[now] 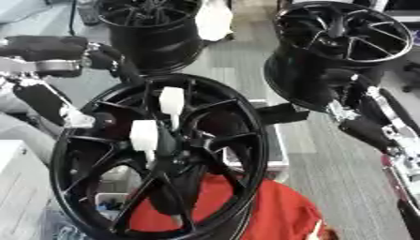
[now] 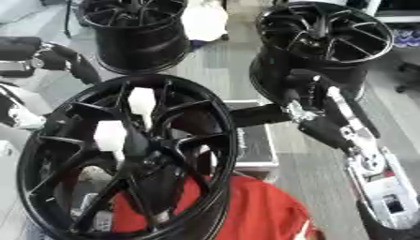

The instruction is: Pull the pin out of the wheel hub.

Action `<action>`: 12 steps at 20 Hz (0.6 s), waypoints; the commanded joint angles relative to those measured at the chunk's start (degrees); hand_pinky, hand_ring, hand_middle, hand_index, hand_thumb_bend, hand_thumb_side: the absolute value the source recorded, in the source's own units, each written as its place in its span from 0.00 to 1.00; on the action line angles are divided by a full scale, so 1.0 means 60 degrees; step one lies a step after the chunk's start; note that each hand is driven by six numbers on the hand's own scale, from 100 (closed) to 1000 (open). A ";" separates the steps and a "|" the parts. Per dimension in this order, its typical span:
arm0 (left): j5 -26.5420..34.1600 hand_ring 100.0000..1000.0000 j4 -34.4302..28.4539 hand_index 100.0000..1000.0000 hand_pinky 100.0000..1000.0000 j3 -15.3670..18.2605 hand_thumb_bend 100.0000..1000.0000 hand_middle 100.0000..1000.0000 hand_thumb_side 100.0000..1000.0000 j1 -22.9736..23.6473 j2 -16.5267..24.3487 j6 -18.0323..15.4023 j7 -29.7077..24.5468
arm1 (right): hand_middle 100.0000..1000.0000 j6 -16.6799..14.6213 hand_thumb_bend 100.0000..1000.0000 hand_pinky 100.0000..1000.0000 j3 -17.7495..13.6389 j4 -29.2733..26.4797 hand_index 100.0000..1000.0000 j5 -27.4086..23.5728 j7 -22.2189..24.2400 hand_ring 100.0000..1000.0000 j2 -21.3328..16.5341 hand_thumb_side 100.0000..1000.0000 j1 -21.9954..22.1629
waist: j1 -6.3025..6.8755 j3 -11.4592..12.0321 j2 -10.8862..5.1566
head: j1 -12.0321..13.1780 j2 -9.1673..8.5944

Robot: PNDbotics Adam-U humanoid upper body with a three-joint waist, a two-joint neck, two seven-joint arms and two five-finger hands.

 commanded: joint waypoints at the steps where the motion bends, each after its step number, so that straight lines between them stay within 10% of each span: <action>1: -0.0516 0.69 0.0235 0.87 0.65 -0.0275 0.25 0.73 0.50 -0.0282 0.0026 -0.3279 -0.2904 | 0.78 -0.0026 0.00 0.68 -0.0006 -0.0073 0.85 0.0038 0.0033 0.69 -0.0224 0.31 -0.0100 | 0.0027 -0.0014 -0.0121 | 0.0044 0.0048; 12: -0.1236 0.68 0.0735 0.86 0.62 -0.0687 0.24 0.73 0.47 -0.0435 -0.0274 -0.3758 -0.2904 | 0.78 -0.0041 0.00 0.68 -0.0017 -0.0062 0.85 0.0048 0.0020 0.69 -0.0220 0.32 -0.0065 | 0.0068 -0.0053 -0.0150 | 0.0006 0.0038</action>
